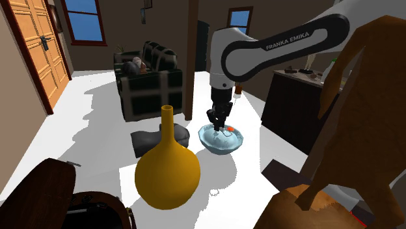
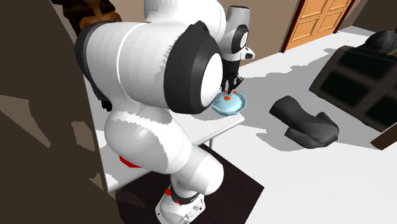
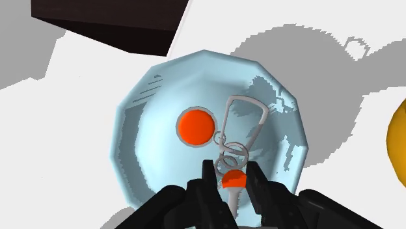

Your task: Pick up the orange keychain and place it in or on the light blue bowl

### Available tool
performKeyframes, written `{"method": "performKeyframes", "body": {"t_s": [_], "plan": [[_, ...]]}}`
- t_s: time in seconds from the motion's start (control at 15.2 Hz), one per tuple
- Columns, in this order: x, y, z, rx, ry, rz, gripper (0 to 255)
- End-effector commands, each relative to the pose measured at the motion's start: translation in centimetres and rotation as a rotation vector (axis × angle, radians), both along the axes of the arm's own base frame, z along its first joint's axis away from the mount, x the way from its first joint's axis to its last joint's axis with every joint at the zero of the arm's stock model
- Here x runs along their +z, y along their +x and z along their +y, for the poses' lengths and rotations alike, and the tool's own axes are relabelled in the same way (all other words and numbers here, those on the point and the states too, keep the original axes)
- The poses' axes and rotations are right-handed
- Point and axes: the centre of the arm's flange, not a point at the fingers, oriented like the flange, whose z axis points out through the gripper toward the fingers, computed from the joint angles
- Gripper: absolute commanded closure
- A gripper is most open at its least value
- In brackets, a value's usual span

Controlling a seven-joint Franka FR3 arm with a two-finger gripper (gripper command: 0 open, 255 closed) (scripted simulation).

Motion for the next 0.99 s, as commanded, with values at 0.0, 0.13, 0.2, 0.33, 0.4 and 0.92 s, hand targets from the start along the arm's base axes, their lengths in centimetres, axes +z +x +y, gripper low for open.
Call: {"method": "performKeyframes", "body": {"t_s": [0.0,0.13,0.2,0.33,0.4,0.92], "plan": [[-1.1,0.03,-0.04,0.0,0.0,-0.001,255],[-1.69,0.03,-0.04,0.0,0.0,-0.001,255],[-1.69,0.03,-0.04,0.0,0.0,-0.001,255],[-1.69,0.03,-0.04,0.0,0.0,-0.001,255],[-1.69,0.03,-0.04,0.0,0.0,-0.001,255],[-1.69,0.03,-0.04,0.0,0.0,-0.001,0]]}}
